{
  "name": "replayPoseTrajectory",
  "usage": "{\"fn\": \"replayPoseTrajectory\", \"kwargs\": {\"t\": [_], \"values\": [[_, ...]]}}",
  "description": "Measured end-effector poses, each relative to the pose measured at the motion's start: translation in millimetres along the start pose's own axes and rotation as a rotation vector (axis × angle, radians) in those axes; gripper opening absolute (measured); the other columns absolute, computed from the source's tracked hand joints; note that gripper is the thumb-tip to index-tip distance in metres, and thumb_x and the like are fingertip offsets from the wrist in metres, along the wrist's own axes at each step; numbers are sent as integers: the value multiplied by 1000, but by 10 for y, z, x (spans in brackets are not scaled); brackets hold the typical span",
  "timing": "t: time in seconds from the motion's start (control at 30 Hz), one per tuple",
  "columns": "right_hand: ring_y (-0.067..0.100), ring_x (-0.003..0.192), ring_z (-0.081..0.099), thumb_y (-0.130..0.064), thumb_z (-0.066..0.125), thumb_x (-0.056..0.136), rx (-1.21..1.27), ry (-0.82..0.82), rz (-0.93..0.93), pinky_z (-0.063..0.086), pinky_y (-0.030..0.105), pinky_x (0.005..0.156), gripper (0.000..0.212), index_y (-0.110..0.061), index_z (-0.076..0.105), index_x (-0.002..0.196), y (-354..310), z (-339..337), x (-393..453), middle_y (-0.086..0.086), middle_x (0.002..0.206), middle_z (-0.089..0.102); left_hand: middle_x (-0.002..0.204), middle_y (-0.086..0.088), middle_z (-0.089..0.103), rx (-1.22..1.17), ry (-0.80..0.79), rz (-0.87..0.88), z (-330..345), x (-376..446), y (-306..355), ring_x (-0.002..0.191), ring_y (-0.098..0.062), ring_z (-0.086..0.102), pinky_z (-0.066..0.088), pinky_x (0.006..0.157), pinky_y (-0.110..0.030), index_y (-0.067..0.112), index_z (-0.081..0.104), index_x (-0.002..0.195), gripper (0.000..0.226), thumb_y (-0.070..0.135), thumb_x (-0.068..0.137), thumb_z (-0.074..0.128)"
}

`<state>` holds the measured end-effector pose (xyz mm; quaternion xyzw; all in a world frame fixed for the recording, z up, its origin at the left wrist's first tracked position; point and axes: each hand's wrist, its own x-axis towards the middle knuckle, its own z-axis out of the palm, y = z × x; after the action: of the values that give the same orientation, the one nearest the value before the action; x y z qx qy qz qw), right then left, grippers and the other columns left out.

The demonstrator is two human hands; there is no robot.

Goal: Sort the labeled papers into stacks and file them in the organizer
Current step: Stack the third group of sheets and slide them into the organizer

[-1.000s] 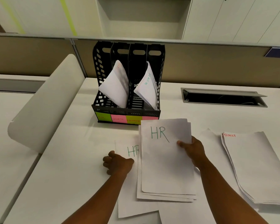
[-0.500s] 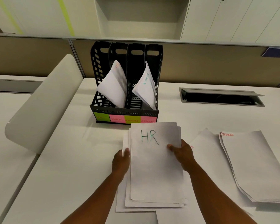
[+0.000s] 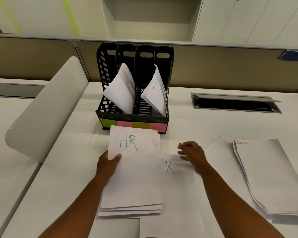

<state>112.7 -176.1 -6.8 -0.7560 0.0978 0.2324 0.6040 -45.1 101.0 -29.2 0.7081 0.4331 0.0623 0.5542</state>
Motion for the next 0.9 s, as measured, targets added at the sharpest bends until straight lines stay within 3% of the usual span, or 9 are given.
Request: {"fn": "replayPoseTrajectory", "kwargs": {"t": [0.1, 0.2, 0.3, 0.43, 0.57, 0.67, 0.77, 0.9], "values": [[25, 88, 68, -22, 72, 79, -247, 99, 16, 58, 41, 80, 29, -11, 60, 102, 74, -95, 37, 8, 95, 69, 121, -11, 66, -10, 22, -20, -128, 59, -90, 108, -32, 62, 51, 97, -44, 11, 60, 128, 42, 25, 89, 68], [21, 84, 61, -25, 73, 75, -531, 127, 5, 49, 30, 71, 31, -12, 59, 99, 175, -106, 9, 4, 98, 66, 126, -13, 63, -45, 11, -58, -172, 76, -160, 112, -34, 59, 49, 98, -44, 9, 56, 132, 45, 25, 91, 66], [23, 103, 57, -33, 76, 72, -713, 120, -33, 42, 29, 78, 52, -12, 56, 115, 272, -99, -19, 3, 113, 60, 124, -12, 63, -71, -19, -72, -194, 71, -184, 108, -31, 59, 48, 92, -38, 9, 54, 133, 44, 24, 92, 64], [20, 107, 59, -39, 79, 70, -737, 19, 12, 39, 25, 78, 62, -9, 55, 118, 300, -64, -2, 2, 115, 63, 125, -10, 61, -97, -53, -68, -235, 79, -236, 106, -29, 57, 47, 93, -40, 12, 52, 135, 45, 24, 93, 63], [23, 92, 63, -17, 84, 68, -506, -211, 108, 50, 28, 72, 46, -8, 64, 109, 245, -44, -77, 9, 107, 69, 126, -12, 61, -123, -54, -73, -259, 92, -258, 105, -29, 57, 47, 90, -39, 12, 52, 135, 45, 24, 94, 62], [24, 93, 66, -14, 81, 72, -586, -382, 178, 55, 36, 77, 36, -13, 67, 105, 216, -52, -144, 10, 104, 70, 126, -13, 60, -124, -25, -83, -270, 105, -266, 104, -29, 56, 46, 92, -40, 9, 51, 136, 46, 24, 93, 62], [28, 88, 68, -8, 75, 74, -560, -324, 91, 57, 38, 81, 27, -13, 70, 101, 96, -132, -94, 18, 103, 71, 127, -15, 62, -117, 21, -102, -282, 124, -290, 111, -35, 59, 48, 96, -45, 7, 54, 133, 45, 25, 93, 64], [30, 89, 69, -9, 71, 76, -555, -179, -114, 55, 47, 88, 24, -14, 71, 99, -424, -279, -69, 15, 99, 72, 123, -16, 65, -90, 77, -93, -255, 106, -281, 109, -36, 61, 50, 94, -44, 6, 58, 128, 42, 23, 91, 66]]}}
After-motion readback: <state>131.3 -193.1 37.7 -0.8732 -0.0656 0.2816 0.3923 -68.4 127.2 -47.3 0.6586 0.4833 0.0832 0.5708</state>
